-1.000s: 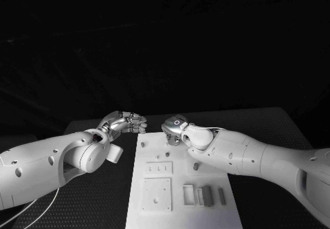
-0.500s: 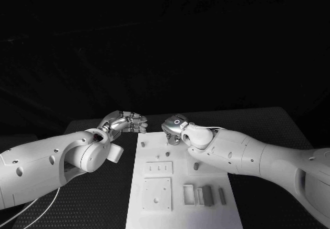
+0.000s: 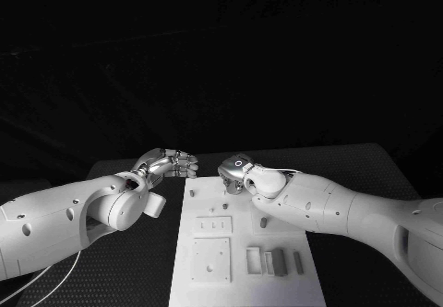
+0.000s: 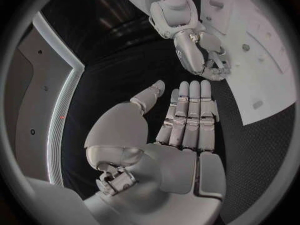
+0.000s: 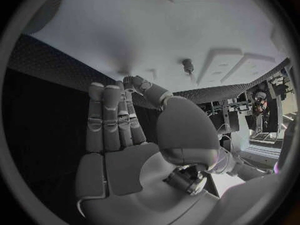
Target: Assemble the parts on the task board
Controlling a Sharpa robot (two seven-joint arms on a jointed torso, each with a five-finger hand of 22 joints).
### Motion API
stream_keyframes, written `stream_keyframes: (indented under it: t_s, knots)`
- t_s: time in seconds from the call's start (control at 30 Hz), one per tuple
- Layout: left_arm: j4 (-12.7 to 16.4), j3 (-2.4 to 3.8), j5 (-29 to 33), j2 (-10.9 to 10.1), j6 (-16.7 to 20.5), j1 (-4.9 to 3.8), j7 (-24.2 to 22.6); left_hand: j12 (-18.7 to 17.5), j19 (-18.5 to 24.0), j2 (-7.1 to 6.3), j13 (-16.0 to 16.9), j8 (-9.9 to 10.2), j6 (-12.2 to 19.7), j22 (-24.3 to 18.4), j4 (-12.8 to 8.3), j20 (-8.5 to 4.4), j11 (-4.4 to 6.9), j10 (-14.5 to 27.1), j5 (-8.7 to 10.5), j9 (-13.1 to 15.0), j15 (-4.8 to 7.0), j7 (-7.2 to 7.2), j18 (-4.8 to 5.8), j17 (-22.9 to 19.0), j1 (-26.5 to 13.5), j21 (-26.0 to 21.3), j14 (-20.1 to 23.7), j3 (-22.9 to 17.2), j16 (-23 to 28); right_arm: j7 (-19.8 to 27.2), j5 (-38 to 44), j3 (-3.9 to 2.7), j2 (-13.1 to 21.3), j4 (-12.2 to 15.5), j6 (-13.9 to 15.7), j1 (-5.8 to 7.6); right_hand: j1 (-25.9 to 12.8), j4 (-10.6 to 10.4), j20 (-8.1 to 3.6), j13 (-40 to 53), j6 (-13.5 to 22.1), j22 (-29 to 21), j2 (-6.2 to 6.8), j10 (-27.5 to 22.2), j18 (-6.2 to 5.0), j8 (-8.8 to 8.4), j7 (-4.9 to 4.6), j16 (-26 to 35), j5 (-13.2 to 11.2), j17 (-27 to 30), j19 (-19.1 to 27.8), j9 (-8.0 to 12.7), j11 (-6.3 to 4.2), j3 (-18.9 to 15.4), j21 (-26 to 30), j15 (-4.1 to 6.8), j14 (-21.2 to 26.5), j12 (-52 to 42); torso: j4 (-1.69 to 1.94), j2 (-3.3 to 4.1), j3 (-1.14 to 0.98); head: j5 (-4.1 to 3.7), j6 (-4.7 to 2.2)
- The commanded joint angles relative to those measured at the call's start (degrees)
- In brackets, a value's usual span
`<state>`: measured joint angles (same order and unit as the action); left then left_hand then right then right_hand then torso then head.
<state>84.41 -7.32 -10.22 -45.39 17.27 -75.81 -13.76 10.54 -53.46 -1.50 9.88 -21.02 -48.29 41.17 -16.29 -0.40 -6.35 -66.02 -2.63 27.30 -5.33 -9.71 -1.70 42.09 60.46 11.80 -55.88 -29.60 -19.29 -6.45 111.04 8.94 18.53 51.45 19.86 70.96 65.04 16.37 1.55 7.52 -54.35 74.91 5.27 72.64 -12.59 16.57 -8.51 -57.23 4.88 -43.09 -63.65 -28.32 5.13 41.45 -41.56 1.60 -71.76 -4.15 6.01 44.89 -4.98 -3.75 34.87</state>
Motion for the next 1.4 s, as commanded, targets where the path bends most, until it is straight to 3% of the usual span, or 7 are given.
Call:
stream_keyframes:
  t_s: [0.03, 0.73, 1.07, 1.17, 1.27, 1.33, 1.4]
  knots:
    - [0.02, 0.06, 0.18, 0.15, -0.62, -0.09, -0.29, -0.20, 0.07, -0.36, 0.08, 0.24, -0.24, 0.07, 0.06, 0.36, -0.21, -0.35, -0.23, -0.05, -0.36, -0.26, -0.24, 0.08, -0.06, -0.33, -0.11, 0.30, 0.26, 0.48, -0.79, 0.01, -0.07, -0.15, -1.03, -0.01, 0.53, 0.17, 0.16, -0.15, 0.54, 1.25, 0.30, -0.66, -2.41, -0.43, 0.00, -0.27, -0.30, 0.17, 0.50, 0.16, 0.04, -0.05, -0.13, -0.41, 0.00, 0.39, 1.40, 0.02, -0.02, 0.06, 0.04]
    - [-0.07, 0.06, 0.18, 0.10, -0.55, -0.09, -0.25, -0.34, 0.10, -0.39, 0.09, 0.33, -0.20, 0.09, 0.06, 0.39, -0.24, -0.35, -0.23, -0.07, -0.39, -0.30, -0.24, 0.15, -0.05, -0.38, -0.07, 0.32, 0.37, 0.40, -2.03, 0.02, 0.76, 0.85, -0.44, -0.01, 0.82, 0.18, 0.37, -1.12, 3.05, 1.17, 1.42, -4.39, -2.41, -1.80, -0.45, -0.78, -0.30, 0.93, 0.96, 1.04, 0.80, -0.16, -0.18, -1.15, 0.48, 0.45, 1.37, 0.03, -0.03, 0.05, 0.14]
    - [-0.24, 0.06, 0.18, -0.09, -0.44, -0.18, -0.25, -0.40, 0.12, -0.39, 0.10, 0.36, -0.20, 0.11, 0.04, 0.39, -0.25, -0.35, -0.23, -0.07, -0.39, -0.30, -0.25, 0.18, 0.00, -0.41, -0.05, 0.31, 0.42, -0.21, -2.58, -0.02, 2.71, 3.35, 3.61, 0.05, 1.22, 0.14, 0.59, -2.19, 5.07, 1.14, 2.95, -7.43, -2.41, -2.71, -0.79, -1.09, -0.31, 1.42, 1.39, 1.79, 1.55, -0.27, -0.03, -1.83, 1.08, 0.47, 1.25, 0.08, -0.06, 0.03, -0.23]
    - [-0.22, 0.06, 0.18, -0.39, -0.42, -0.24, -0.32, -0.42, 0.12, -0.40, 0.10, 0.37, -0.20, 0.11, 0.03, 0.39, -0.25, -0.36, -0.23, -0.07, -0.40, -0.29, -0.25, 0.19, 0.01, -0.41, -0.05, 0.31, 0.43, -0.10, -3.71, -0.77, 4.66, 6.08, 5.57, 0.38, 1.11, 0.03, 0.63, -2.25, 5.09, 1.14, 3.33, -7.46, -2.41, -2.68, -0.78, -1.21, -0.32, 1.47, 1.33, 1.83, 1.58, -0.33, -0.06, -1.87, 1.06, 0.32, 1.14, 0.05, -0.08, 0.00, -0.53]
    - [-0.20, 0.06, 0.18, -0.81, -0.45, -0.37, -0.35, -0.43, 0.12, -0.40, 0.11, 0.37, -0.21, 0.11, 0.03, 0.39, -0.25, -0.36, -0.23, -0.06, -0.40, -0.28, -0.25, 0.20, 0.02, -0.42, -0.05, 0.31, 0.44, 0.45, -6.08, -2.46, 7.37, 9.65, 6.16, 1.14, 0.82, -0.31, 0.62, -2.19, 4.93, 1.14, 3.81, -7.00, -2.41, -2.51, -0.74, -1.47, -0.31, 1.54, 1.02, 1.85, 1.45, -0.38, -0.21, -1.75, 0.82, -0.05, 0.96, 0.02, -0.13, 0.00, -0.92]
    - [-0.26, 0.06, 0.18, -1.00, -0.64, -0.44, -0.43, -0.44, 0.12, -0.40, 0.11, 0.37, -0.22, 0.12, 0.03, 0.39, -0.25, -0.38, -0.23, -0.06, -0.39, -0.28, -0.25, 0.21, 0.03, -0.42, -0.07, 0.31, 0.44, 0.86, -8.08, -3.40, 9.67, 12.15, 5.81, 1.94, 0.19, -1.21, 0.48, -0.52, 3.93, 1.23, 4.64, -2.07, -2.41, -1.83, -0.81, -2.16, -0.31, 1.44, 0.43, 1.61, 0.17, -0.62, -0.62, -0.60, 0.34, -2.91, 0.84, 0.06, -0.15, -0.02, -1.33]
    - [-0.30, 0.06, 0.18, -1.16, -0.65, -0.46, -0.52, -0.44, 0.09, -0.37, 0.13, 0.37, -0.26, 0.13, 0.05, 0.39, -0.23, -0.44, -0.23, -0.05, -0.39, -0.26, -0.26, 0.24, 0.04, -0.41, -0.12, 0.30, 0.44, 1.08, -9.88, -4.28, 11.65, 14.15, 4.35, 2.44, -0.10, -1.86, 0.32, 0.37, 3.45, 1.22, 5.34, -1.23, -2.41, -1.45, -0.84, -2.49, -0.30, 1.46, 0.29, 1.45, -0.27, -0.64, -0.76, -0.18, 0.37, -3.52, 0.56, 0.04, -0.19, 0.08, -1.57]
